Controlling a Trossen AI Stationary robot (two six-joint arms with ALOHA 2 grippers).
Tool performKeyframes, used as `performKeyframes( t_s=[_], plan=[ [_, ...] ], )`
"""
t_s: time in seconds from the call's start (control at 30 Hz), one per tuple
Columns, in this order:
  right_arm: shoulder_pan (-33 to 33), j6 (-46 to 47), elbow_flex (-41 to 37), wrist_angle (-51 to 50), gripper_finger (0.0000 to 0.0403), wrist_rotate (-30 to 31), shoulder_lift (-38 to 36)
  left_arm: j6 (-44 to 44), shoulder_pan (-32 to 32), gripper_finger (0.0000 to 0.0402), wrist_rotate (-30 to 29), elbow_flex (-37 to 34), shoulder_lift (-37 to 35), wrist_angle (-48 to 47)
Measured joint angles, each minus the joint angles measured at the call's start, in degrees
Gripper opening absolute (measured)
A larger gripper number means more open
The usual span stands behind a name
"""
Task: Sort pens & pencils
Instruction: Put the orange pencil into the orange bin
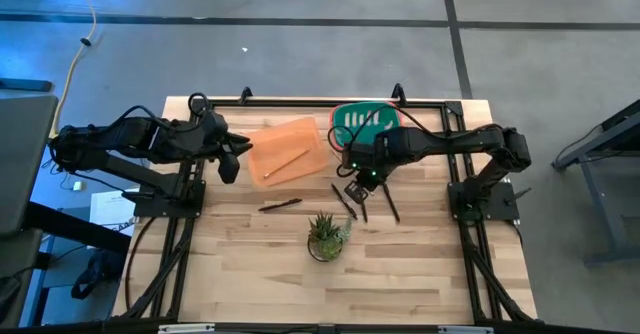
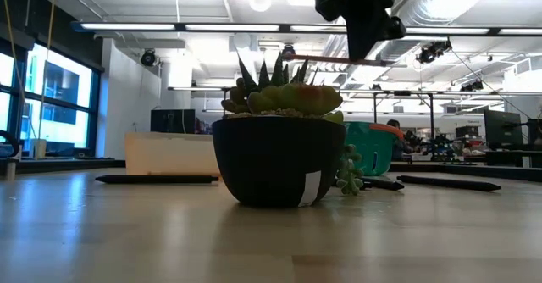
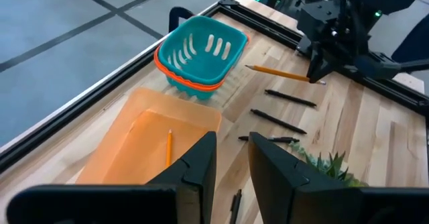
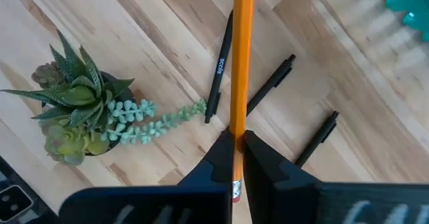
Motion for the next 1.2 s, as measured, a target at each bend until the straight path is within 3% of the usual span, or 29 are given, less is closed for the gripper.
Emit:
performKeyframes(
  t_s=[1.2],
  plan=[
    [-7.6,-19.2,0.0,-0.4,0.0,-0.2,0.0,-3.4,0.0,0.0076,-2.0,0.0,0.0,0.0]
  ],
)
